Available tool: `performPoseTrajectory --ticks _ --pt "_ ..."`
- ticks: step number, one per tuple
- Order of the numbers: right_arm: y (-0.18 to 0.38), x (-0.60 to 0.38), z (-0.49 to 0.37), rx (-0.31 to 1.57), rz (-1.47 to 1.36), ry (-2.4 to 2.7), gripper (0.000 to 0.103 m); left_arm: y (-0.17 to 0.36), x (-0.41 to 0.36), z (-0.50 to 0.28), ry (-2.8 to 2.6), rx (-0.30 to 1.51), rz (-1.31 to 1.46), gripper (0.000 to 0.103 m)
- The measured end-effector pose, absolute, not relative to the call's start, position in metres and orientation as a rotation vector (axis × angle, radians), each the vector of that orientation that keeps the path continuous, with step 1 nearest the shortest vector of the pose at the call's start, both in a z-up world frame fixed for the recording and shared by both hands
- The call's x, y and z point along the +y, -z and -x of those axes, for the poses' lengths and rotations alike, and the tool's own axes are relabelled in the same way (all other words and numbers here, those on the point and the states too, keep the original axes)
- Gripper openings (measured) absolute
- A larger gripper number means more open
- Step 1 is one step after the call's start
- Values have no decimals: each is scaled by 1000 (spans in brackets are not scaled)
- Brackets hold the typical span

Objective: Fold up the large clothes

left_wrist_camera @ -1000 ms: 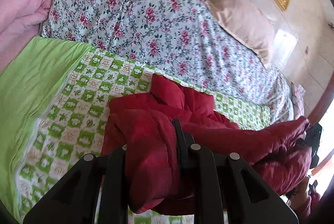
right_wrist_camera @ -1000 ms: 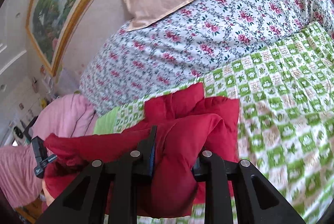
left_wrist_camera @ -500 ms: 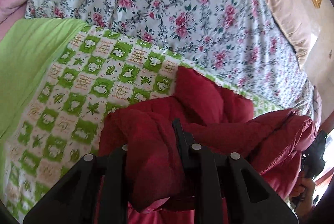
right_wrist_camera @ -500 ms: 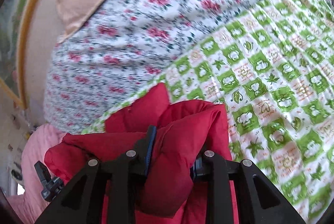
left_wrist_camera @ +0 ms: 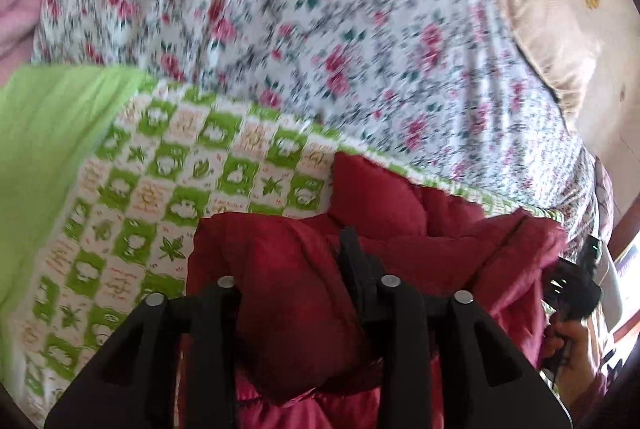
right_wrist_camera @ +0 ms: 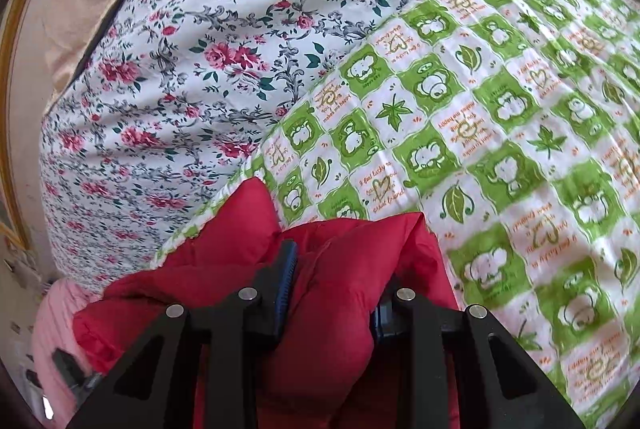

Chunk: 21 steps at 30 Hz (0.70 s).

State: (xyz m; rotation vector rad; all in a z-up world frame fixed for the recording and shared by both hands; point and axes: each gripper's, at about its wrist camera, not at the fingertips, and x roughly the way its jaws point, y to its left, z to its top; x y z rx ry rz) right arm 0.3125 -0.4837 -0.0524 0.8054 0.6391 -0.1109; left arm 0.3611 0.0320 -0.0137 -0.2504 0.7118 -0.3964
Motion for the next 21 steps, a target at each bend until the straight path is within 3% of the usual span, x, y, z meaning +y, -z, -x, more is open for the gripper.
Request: performPoseTrajectory --ticks 4,9,21 --pt "55 -483 -315 631 -803 120 29 -4 45 -344 407 660 272 42" --pt "56 -485 -320 637 -800 133 31 -32 65 -308 382 523 292 44" --pt "11 -475 -312 632 -787 82 61 1 -81 -265 744 687 36 44"
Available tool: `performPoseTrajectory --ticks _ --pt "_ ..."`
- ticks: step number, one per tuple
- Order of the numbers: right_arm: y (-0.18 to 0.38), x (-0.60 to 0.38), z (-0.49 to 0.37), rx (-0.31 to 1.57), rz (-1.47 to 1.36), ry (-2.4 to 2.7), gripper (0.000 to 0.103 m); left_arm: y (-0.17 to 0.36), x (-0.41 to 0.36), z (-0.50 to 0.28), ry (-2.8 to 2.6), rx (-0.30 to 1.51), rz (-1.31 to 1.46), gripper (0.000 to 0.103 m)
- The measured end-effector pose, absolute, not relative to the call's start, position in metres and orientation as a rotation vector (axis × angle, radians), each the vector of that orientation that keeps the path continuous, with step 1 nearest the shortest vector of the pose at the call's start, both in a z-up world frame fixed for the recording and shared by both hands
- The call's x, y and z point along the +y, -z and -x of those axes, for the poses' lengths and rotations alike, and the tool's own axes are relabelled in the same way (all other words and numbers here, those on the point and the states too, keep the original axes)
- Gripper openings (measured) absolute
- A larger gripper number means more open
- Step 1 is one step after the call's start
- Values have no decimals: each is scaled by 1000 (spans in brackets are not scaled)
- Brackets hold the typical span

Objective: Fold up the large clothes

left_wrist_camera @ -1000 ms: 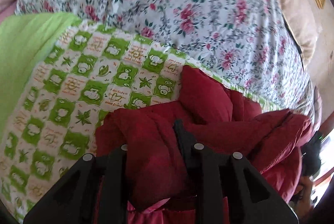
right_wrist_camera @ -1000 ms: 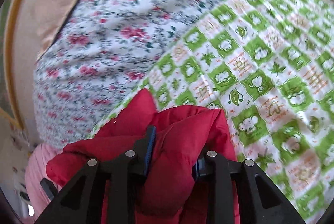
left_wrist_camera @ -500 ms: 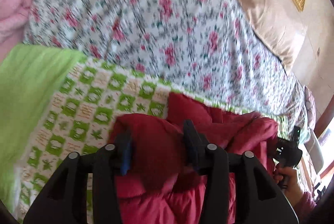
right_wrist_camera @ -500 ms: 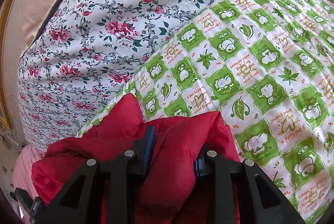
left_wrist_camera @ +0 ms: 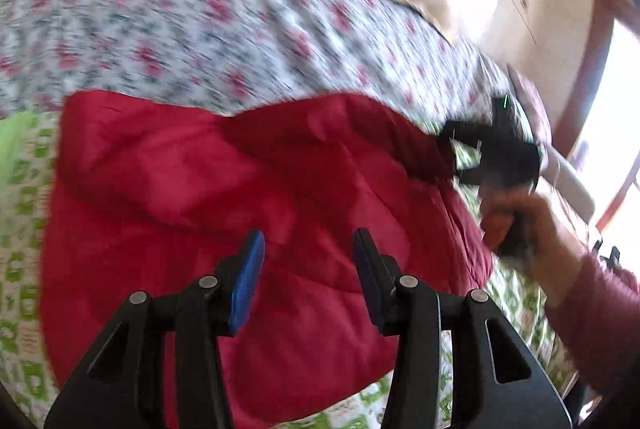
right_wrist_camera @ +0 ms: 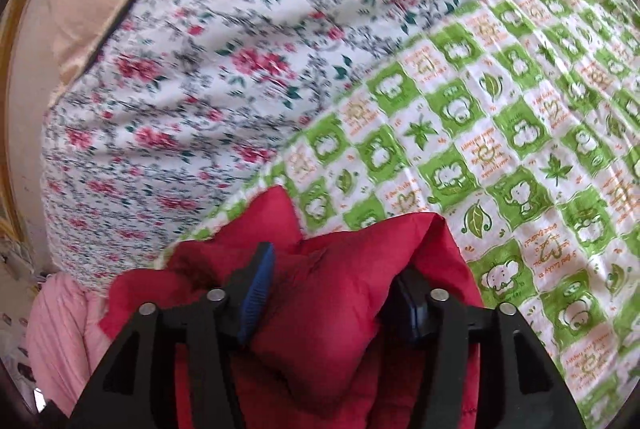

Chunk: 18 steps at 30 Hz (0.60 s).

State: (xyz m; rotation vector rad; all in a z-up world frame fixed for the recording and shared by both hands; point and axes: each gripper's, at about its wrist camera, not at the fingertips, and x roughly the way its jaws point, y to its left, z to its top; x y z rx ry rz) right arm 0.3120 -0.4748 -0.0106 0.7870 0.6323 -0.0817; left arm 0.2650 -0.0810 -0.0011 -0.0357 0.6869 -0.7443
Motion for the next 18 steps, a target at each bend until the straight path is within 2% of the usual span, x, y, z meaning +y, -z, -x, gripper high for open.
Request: performPoseTrajectory --ticks 3,9,14,18 --pt "-10 -476 -290 573 -761 62 68 12 -95 -266 755 715 14 44" --pt "-35 -446 -256 491 -614 -30 69 28 -98 -286 637 751 -21 44" --pt "-13 -375 -279 650 -317 -144 69 37 -95 -296 562 770 -50 44" --pt "27 -343 -315 813 -131 -129 67 41 -89 -316 422 778 -111 44"
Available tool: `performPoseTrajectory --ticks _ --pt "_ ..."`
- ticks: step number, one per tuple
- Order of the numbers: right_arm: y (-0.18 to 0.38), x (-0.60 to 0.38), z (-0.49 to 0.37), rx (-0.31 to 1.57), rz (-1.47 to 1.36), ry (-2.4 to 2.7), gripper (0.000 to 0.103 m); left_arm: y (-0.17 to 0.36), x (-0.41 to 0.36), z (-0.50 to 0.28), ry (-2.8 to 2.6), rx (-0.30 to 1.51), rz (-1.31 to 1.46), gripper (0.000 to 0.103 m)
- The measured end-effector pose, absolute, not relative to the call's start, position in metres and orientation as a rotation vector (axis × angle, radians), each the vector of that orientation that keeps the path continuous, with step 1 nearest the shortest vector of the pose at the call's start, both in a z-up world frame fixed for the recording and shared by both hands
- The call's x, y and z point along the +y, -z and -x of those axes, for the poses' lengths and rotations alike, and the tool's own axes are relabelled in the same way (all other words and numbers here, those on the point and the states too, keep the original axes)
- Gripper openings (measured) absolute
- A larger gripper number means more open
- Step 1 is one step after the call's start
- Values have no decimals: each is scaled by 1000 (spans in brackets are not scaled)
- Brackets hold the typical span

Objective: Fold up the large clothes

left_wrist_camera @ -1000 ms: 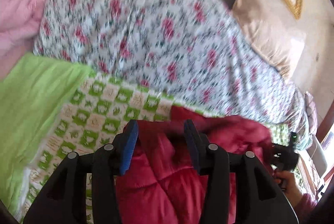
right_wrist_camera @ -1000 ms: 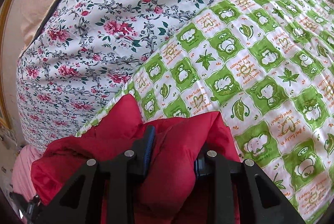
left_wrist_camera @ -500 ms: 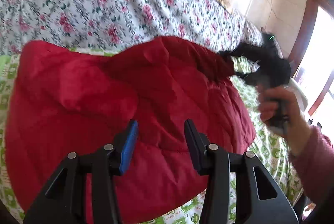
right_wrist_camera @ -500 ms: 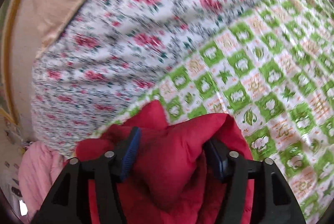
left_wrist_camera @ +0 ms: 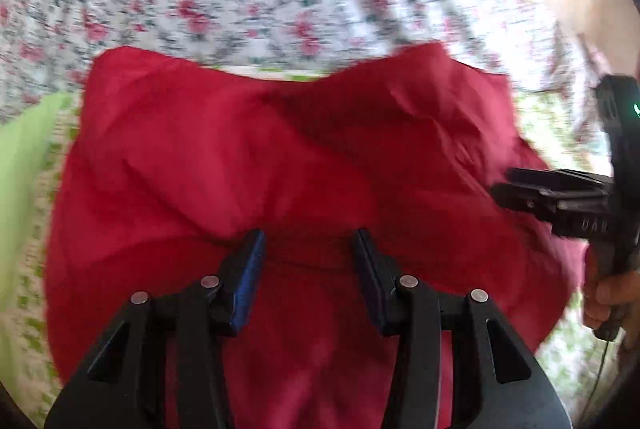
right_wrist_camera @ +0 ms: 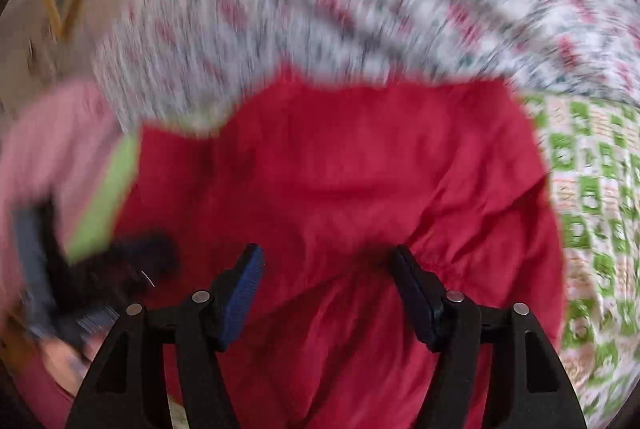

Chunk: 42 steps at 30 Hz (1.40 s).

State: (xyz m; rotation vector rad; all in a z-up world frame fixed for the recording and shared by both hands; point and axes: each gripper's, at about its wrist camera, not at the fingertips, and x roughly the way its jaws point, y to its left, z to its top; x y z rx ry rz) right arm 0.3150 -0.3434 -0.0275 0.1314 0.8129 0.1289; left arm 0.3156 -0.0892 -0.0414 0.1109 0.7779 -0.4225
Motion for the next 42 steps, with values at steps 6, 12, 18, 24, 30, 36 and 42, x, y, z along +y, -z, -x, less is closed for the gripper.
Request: performPoseTrajectory --ticks 6,12,18,24,30,36,42 --pt "44 -375 -357 808 -192 12 68 50 -74 -362 313 824 -87 44" --pt "52 -411 -379 821 -322 69 68 62 -63 -402 264 860 -36 44" --pt "59 -421 -391 823 -360 68 68 59 -60 -404 269 880 -26 44" --pt "49 -430 -373 775 -431 2 69 35 -17 -361 329 837 73 49" --pt "30 -437 -332 712 -457 -38 70 21 24 -327 327 787 111 70" --pt "24 -443 -304 694 -455 -47 72 29 44 -322 326 813 154 76" --pt "29 -453 -279 707 -454 -42 73 40 58 -326 335 847 211 76"
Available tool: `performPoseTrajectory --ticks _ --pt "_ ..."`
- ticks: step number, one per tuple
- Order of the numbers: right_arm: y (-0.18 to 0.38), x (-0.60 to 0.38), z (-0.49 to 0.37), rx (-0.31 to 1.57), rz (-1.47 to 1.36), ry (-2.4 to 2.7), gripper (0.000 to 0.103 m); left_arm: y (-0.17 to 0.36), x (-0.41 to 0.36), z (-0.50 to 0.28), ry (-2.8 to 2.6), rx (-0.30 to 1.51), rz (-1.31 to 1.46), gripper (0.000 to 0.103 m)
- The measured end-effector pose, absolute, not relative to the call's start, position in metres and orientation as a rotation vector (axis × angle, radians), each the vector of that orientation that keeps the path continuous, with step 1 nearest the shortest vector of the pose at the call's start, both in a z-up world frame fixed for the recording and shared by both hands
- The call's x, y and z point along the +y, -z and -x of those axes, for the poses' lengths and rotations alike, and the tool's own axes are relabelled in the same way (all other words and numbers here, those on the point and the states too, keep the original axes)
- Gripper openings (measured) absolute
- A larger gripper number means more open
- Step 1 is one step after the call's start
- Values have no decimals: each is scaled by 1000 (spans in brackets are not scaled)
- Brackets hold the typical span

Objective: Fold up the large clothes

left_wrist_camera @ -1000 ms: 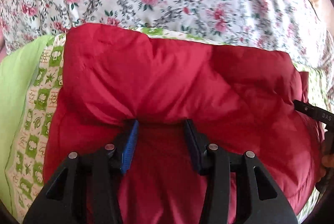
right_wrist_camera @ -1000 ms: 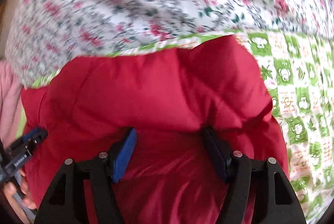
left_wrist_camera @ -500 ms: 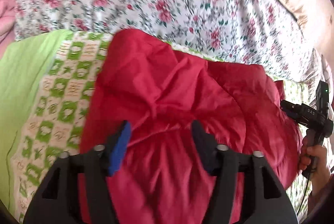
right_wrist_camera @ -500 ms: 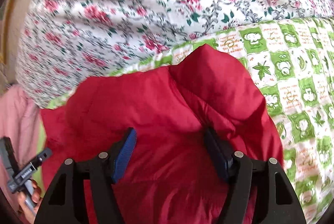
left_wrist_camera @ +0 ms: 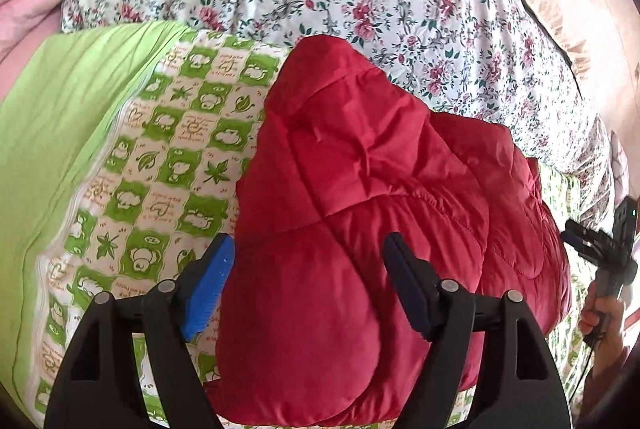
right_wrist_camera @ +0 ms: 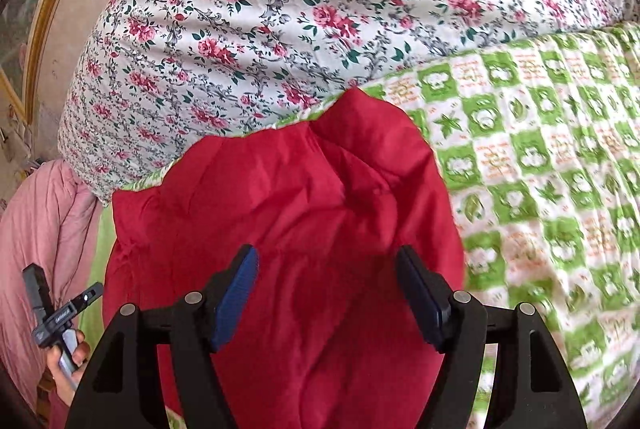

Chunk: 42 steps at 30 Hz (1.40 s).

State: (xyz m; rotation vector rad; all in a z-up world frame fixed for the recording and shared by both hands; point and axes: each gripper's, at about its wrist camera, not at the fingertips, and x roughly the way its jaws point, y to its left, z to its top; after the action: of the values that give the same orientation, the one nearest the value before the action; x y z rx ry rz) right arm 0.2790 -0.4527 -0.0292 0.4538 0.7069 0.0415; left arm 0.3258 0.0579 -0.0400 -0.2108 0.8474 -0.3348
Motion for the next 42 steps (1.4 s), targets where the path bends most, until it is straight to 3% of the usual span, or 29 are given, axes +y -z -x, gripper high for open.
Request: performPoseTrajectory --ticks 4,6,14,17,19,22,26,27,30,34,37,42 --pt "32 -460 -258 702 -435 -20 75 46 66 -327 363 866 252 77" --pt "35 -466 -252 702 -443 -22 76 50 68 -328 360 887 254 85" --pt "59 -502 -249 743 -566 -71 83 68 70 -338 478 943 281 86" --pt "77 -506 -265 814 -622 -152 88 80 66 -346 533 996 307 93" --pt "89 -504 -277 870 -620 -155 91 88 67 -352 546 1018 343 103" --pt "101 -507 -285 873 -675 -194 100 105 71 -363 600 1070 466 103" --pt "105 -509 -293 881 -717 -248 98 117 71 -370 662 1099 590 103" --pt "105 -507 -295 889 -725 -268 98 115 66 -368 682 1082 582 98" --pt "108 -499 -303 915 -759 -360 74 105 54 -362 698 1044 521 78" --pt "103 -494 -303 916 -774 -357 55 92 49 -351 711 1019 492 52" --pt "95 -489 -297 899 -778 -359 44 80 55 -343 726 1007 489 44" --pt "72 -480 -273 857 -765 -389 36 49 54 -307 767 946 435 41"
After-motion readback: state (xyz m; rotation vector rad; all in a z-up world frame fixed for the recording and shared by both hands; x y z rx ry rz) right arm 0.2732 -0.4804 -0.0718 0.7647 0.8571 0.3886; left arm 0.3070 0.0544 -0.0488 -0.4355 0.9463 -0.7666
